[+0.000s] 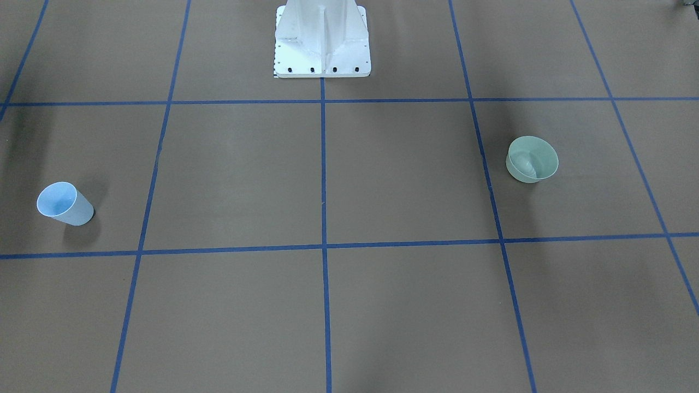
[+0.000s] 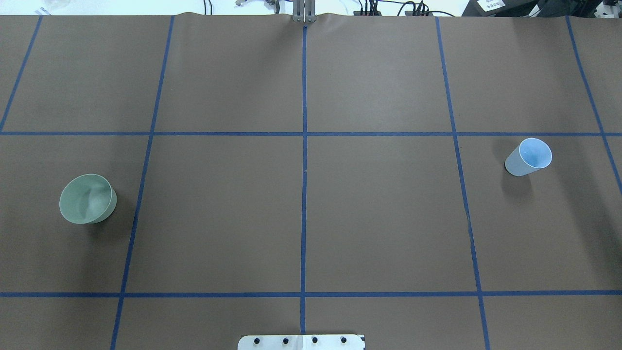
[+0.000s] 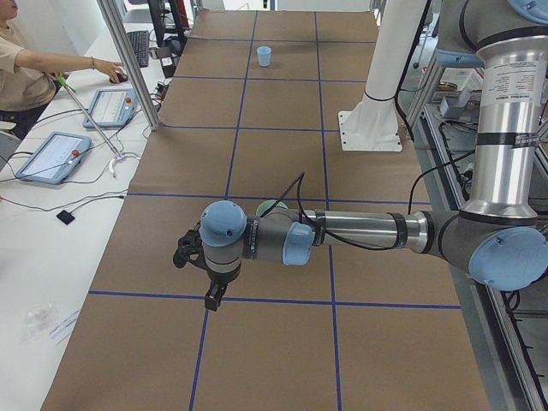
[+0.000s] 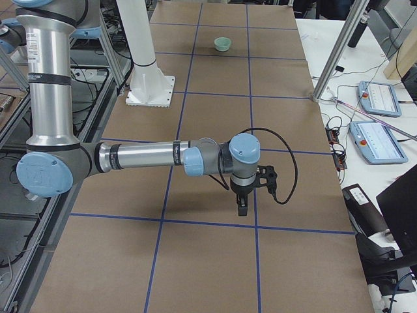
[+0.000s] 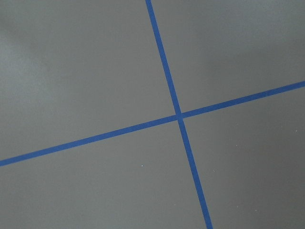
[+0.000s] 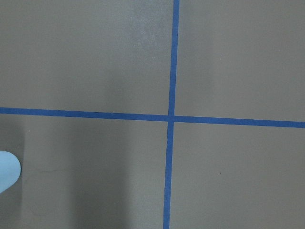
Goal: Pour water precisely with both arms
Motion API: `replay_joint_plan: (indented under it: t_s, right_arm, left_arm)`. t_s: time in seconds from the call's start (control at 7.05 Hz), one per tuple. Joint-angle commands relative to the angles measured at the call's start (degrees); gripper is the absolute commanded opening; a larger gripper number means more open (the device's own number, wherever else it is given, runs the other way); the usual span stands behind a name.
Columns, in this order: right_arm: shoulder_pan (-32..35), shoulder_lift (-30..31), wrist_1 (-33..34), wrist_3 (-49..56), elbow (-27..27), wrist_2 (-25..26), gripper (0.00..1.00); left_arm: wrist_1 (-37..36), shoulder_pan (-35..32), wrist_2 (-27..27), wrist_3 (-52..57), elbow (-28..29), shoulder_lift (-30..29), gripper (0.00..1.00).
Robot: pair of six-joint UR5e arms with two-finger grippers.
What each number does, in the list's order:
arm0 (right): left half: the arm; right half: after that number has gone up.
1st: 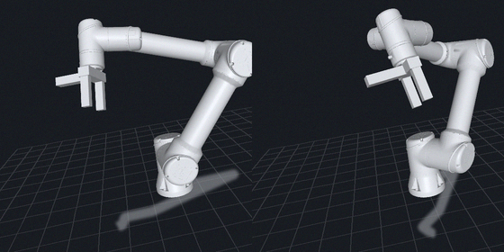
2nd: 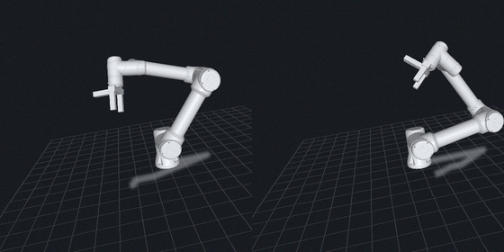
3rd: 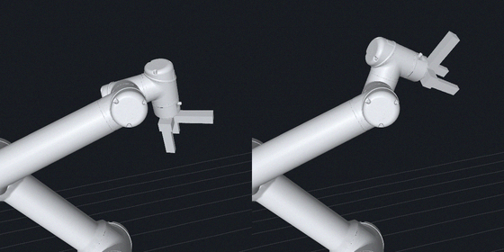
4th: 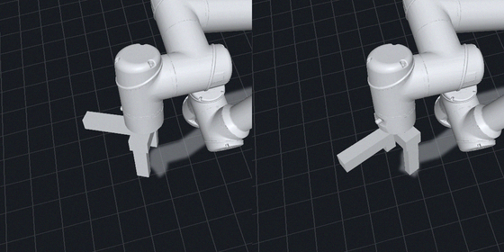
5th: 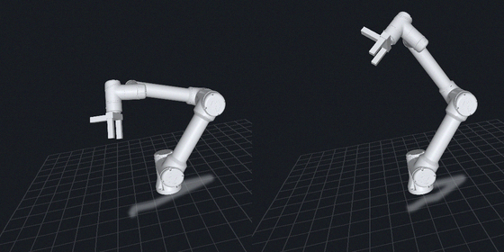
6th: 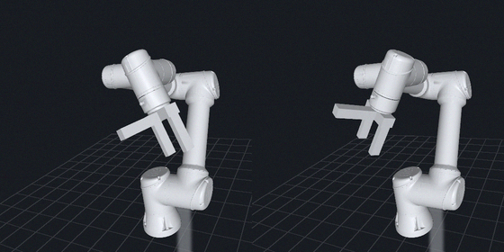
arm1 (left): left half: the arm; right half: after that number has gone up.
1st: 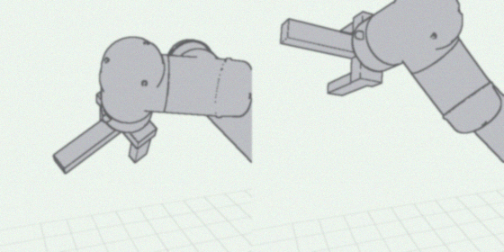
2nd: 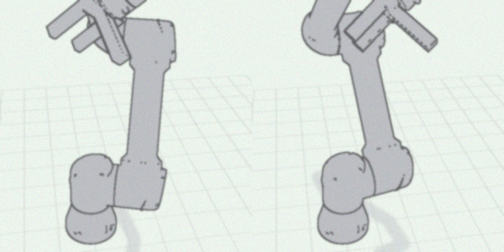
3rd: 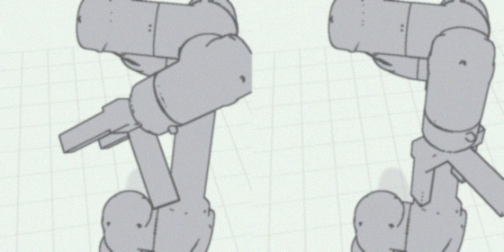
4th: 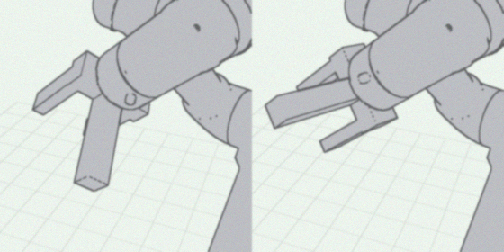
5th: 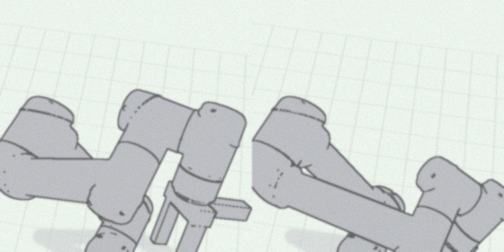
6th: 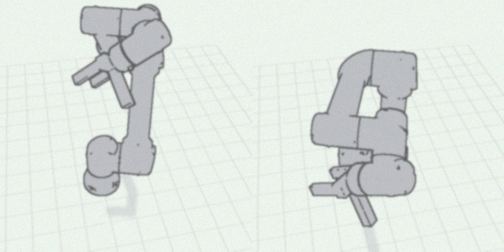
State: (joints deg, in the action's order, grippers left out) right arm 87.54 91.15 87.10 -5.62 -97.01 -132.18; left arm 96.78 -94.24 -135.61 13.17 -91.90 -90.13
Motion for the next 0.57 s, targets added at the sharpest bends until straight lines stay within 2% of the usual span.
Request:
replay_joint_plan:
  t_s: [0.0,0.14,0.43]
  right_arm:
    - [0.0,0.0,0.0,0.0,0.0,0.0,1.0]
    - [0.0,0.0,0.0,-0.1,0.0,-0.1,1.0]
    - [-0.1,0.0,0.0,-0.4,0.0,-0.1,1.0]
  left_arm:
    - [0.7,0.5,-0.1,-0.1,-0.2,-0.5,1.0]
    - [0.9,0.6,0.0,0.1,-0.3,-0.7,1.0]
    - [8.3,6.8,0.0,-0.4,0.3,-0.2,1.0]
